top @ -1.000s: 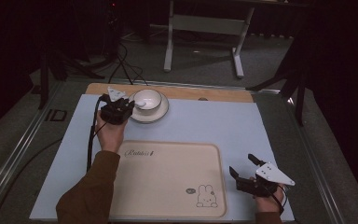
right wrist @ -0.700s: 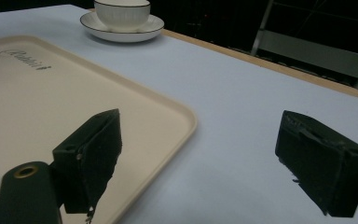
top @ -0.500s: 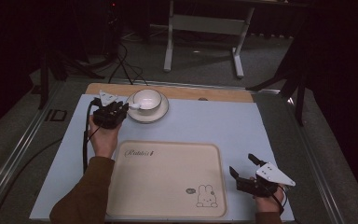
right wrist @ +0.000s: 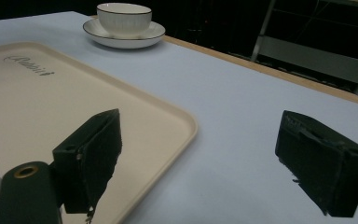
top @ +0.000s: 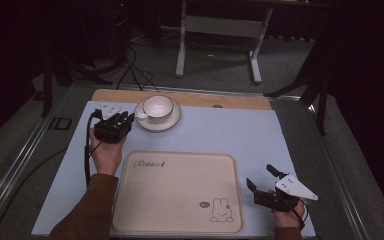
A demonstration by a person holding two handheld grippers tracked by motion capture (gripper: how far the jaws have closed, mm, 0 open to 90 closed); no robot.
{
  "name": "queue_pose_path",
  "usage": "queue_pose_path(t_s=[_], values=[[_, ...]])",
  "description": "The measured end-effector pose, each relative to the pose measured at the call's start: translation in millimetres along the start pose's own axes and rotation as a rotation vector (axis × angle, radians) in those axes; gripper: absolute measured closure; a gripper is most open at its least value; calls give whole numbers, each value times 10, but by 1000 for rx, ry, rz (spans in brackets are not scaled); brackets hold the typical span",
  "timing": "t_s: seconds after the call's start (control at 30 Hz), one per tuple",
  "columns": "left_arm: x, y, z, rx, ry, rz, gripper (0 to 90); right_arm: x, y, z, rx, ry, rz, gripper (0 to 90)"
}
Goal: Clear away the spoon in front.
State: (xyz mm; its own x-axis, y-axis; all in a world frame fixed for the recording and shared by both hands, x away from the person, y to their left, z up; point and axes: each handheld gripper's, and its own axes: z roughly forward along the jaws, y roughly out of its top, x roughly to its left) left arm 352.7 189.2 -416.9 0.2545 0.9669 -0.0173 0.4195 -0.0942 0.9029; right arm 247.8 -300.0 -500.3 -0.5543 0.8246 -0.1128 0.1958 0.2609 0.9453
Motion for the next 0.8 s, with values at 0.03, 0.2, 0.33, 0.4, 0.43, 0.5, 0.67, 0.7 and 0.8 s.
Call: queue_pose_path(t_s=[0.03,0.2,0.33,0.4,0.43,0.5,0.67,0.7,0.8], values=[[-1,-5,-12,-1,2,2,739,0,0,1,1,1,-1,141],[8,-27,-72,-9,-1,2,739,4,0,4,2,3,-4,141],[8,-44,-104,-10,-6,4,739,2,0,4,2,2,-1,141],[7,-49,-122,-10,-9,5,739,2,0,5,2,2,-2,141],[6,-51,-131,-10,-9,6,739,3,0,6,2,2,-2,141],[5,-55,-148,-12,-10,5,739,4,-1,6,4,2,-2,141],[15,-76,-191,-15,-13,0,739,4,-1,4,4,1,-1,141],[16,-85,-195,-19,-15,-2,739,3,-1,4,3,2,-2,141],[16,-111,-214,-16,-15,0,739,4,-1,5,4,2,-3,141]])
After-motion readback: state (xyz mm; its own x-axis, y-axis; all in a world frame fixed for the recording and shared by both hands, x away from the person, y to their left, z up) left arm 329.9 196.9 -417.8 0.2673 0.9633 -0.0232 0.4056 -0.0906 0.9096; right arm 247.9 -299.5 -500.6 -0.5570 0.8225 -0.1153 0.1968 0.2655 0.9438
